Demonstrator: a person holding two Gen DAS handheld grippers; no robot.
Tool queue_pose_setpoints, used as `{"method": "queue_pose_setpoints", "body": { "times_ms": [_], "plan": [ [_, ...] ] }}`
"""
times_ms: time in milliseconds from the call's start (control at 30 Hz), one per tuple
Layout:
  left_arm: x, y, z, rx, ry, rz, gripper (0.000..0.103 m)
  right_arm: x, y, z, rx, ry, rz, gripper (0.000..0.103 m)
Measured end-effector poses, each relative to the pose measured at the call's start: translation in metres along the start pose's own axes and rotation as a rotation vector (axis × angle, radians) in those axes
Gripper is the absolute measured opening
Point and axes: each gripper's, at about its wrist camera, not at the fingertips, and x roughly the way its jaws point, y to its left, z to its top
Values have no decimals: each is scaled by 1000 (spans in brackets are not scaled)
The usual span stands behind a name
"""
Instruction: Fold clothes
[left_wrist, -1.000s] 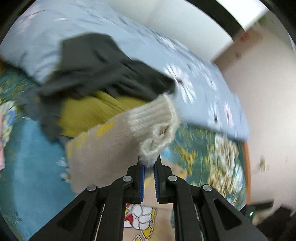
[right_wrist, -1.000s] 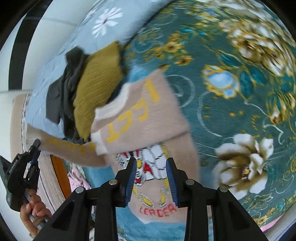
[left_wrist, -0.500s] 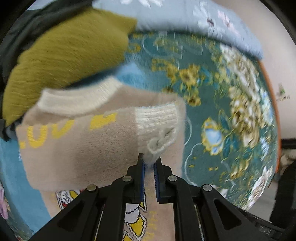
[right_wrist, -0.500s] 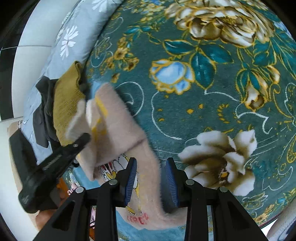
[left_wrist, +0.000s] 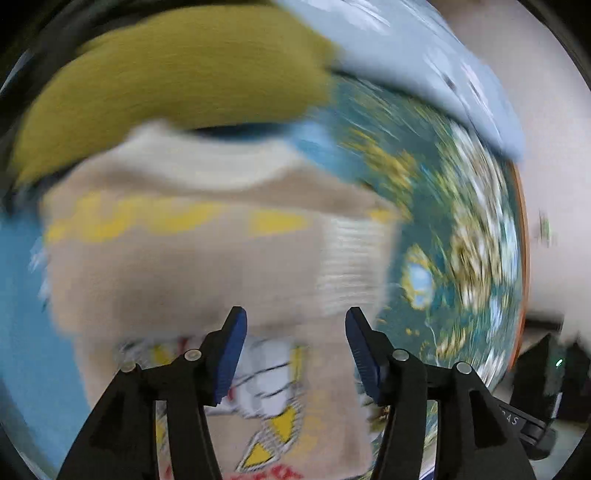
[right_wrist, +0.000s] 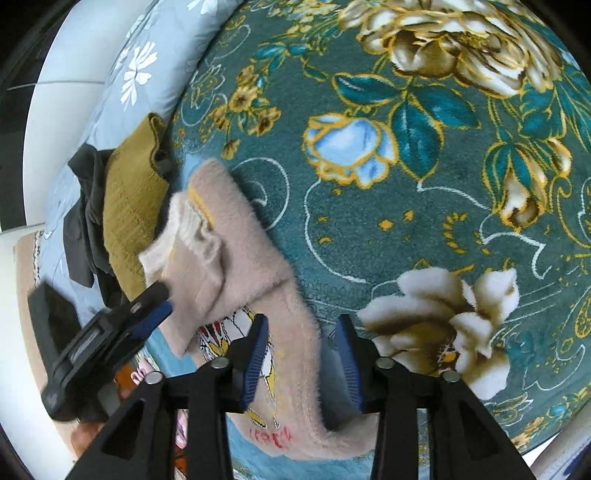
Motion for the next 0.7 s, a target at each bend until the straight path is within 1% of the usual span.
{"method": "queue_pose_setpoints", "body": {
  "times_ms": [67,100,200,267,367,433,533,700],
  "plan": [
    [-13,58,-19,-179,-17,22,57,7,2,-5,-17,35,2,50],
    [-16,80,-29,-239,-18,44,57,12,3,-8,-27,57,-1,51],
    [-23,151,-73,-412,-3,146,57,28,3,-25,-48,122,-23,52],
    [-23,182,-101,-486,18,156,57,38,2,-40,-64,161,-40,52],
    [-20,215,-143,-550,48,147,57,52,0,-62,-92,215,-65,52],
    [-13,224,-166,-552,61,117,57,58,1,-75,-117,248,-67,52],
    [1,229,-189,-555,70,53,62,58,8,-88,-175,258,-77,54],
    [22,230,-216,-555,96,-20,62,47,13,-103,-224,272,-51,54]
  ]
}}
